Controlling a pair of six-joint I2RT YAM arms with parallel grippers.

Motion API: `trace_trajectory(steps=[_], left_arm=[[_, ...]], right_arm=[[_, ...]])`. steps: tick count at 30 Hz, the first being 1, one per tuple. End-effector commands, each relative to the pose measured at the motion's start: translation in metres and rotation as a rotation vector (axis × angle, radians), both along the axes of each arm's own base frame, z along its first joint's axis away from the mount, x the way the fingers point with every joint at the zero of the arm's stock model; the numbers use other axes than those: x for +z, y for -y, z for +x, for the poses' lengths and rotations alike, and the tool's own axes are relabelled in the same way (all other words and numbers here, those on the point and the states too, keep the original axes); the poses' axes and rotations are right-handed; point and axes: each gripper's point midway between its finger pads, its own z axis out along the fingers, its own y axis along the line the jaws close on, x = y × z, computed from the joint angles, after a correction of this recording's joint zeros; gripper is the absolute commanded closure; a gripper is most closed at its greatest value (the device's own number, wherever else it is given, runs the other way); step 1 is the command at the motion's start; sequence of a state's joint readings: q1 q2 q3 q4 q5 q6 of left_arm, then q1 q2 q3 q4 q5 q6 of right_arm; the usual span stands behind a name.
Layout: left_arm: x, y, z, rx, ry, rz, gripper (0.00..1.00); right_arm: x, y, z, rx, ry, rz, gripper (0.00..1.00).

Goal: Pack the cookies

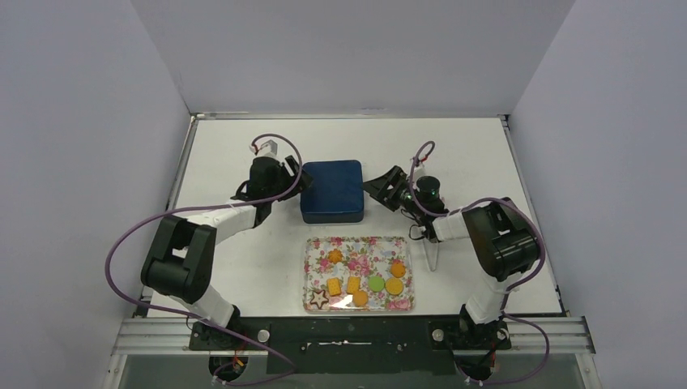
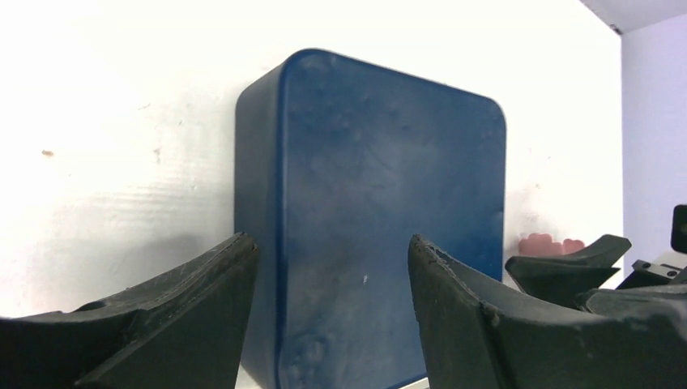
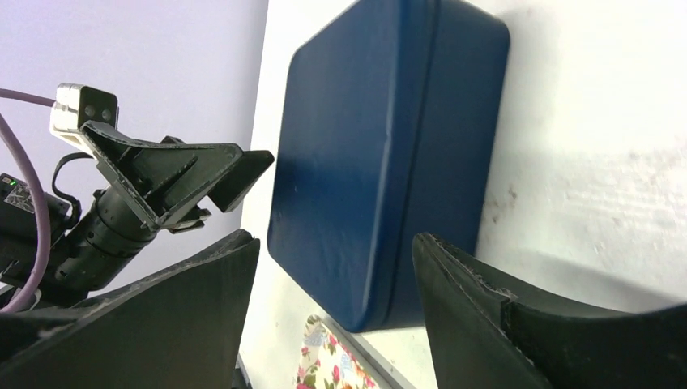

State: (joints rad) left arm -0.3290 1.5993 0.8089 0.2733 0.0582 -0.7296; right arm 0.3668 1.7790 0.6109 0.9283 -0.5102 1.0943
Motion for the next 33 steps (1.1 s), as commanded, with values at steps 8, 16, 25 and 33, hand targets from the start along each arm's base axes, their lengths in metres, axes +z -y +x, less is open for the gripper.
trace_trajectory(steps=[8,16,25,33], left_arm=[[0.002,0.017,0.031,-0.058,0.0,-0.045,0.35],[-0.002,0.035,0.039,-0.178,-0.016,-0.039,0.35],[0.021,0.004,0.065,-0.13,0.043,0.151,0.22],[0.079,-0.07,0.061,0.226,0.121,0.172,0.08]], right_arm=[[0.007,-0.01,0.038,0.055,0.059,-0.162,0.27],[0.0,-0.056,-0.005,0.202,0.036,-0.116,0.25],[0.022,-0.111,-0.076,0.37,0.086,-0.052,0.25],[0.028,-0.05,-0.038,0.22,0.135,-0.254,0.18]])
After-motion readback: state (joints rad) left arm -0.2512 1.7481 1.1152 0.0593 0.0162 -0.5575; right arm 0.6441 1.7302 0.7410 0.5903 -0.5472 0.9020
